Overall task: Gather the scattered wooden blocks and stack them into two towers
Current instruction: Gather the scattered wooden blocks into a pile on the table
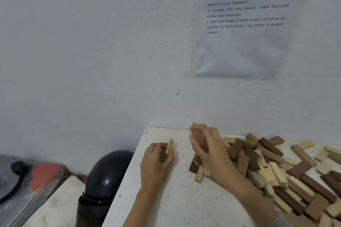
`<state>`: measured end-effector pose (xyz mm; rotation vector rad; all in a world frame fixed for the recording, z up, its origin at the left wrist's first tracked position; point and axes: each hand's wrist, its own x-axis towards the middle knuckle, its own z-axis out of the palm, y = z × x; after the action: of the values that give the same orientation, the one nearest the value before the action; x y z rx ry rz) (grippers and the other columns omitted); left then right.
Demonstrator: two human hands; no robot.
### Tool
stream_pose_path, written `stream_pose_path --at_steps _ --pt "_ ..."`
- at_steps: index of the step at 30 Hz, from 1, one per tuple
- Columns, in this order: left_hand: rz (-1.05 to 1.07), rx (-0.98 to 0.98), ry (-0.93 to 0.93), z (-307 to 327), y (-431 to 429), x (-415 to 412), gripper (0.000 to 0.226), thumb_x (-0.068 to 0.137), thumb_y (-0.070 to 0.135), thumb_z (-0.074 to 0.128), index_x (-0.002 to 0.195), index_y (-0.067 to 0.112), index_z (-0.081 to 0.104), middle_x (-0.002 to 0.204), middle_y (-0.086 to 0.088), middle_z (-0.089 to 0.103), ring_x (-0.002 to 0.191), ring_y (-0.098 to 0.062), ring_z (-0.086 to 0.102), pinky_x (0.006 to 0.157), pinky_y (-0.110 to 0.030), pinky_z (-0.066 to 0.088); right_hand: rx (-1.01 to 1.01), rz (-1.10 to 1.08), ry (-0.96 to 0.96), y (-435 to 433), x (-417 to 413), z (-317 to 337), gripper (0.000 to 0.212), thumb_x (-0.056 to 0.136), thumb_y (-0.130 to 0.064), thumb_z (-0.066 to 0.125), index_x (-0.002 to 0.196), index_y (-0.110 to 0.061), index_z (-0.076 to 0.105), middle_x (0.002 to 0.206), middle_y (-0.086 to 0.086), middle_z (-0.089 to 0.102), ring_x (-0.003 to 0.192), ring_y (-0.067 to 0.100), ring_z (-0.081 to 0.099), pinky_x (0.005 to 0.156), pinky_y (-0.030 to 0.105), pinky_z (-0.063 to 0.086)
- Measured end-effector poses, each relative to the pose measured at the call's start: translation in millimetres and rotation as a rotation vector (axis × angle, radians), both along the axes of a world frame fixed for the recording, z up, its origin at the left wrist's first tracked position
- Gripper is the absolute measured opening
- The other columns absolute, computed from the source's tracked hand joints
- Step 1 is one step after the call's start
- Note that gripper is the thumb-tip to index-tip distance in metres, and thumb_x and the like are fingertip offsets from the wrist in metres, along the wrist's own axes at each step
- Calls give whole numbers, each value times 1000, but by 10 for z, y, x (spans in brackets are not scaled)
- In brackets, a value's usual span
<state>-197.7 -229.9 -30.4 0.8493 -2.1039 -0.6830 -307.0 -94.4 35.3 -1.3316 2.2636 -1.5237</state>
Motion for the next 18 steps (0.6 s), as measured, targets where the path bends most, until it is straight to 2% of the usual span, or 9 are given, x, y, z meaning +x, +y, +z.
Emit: stream_pose_path --at_steps 3,5,8,9,12,15,18 --pt "-11 -185 -155 -99 85 -46 10 84 34 64 91 27 65 88 15 61 78 -9 55 66 -21 37 -3 -18 25 209 -20 35 23 95 -39 52 110 -55 45 108 -8 46 85 -1 50 74 8 40" --pt "8 -302 -206 -165 142 -64 12 79 30 60 89 25 66 84 9 61 72 -16 55 61 -30 40 2 -32 22 316 -44 33 21 94 -45 49 111 -55 45 106 -7 46 83 0 53 75 12 44" --pt "-7 -353 -162 -152 224 -15 16 83 31 54 86 21 66 78 6 58 67 -17 52 50 -30 43 -14 -52 5 419 -89 -11 25 89 -57 46 114 -53 47 108 -7 47 95 16 63 83 31 52" --pt "-18 -351 -147 -128 260 13 19 84 33 51 85 21 66 77 6 57 67 -16 51 47 -28 43 -22 -60 13 442 -95 -28 25 89 -60 45 113 -54 47 108 -7 48 97 16 62 84 30 50" --pt "-37 -338 -126 -52 368 80 23 87 35 49 84 22 67 77 8 54 67 -12 52 37 -24 40 -23 -67 54 493 -77 -57 23 88 -59 44 111 -55 45 106 -4 56 99 2 51 80 11 38" --pt "-80 -358 -85 -20 413 131 21 88 32 51 91 22 69 83 7 56 60 -10 53 35 -28 42 -18 -44 58 554 1 -40 22 89 -53 46 111 -53 46 109 -3 56 98 -2 47 78 7 36" --pt "-122 -370 -1 6 414 186 23 87 30 54 98 18 72 88 6 59 53 -7 52 37 -23 41 -25 -37 50 629 53 -14 20 90 -48 50 109 -52 48 108 -6 51 92 -2 47 74 8 35"
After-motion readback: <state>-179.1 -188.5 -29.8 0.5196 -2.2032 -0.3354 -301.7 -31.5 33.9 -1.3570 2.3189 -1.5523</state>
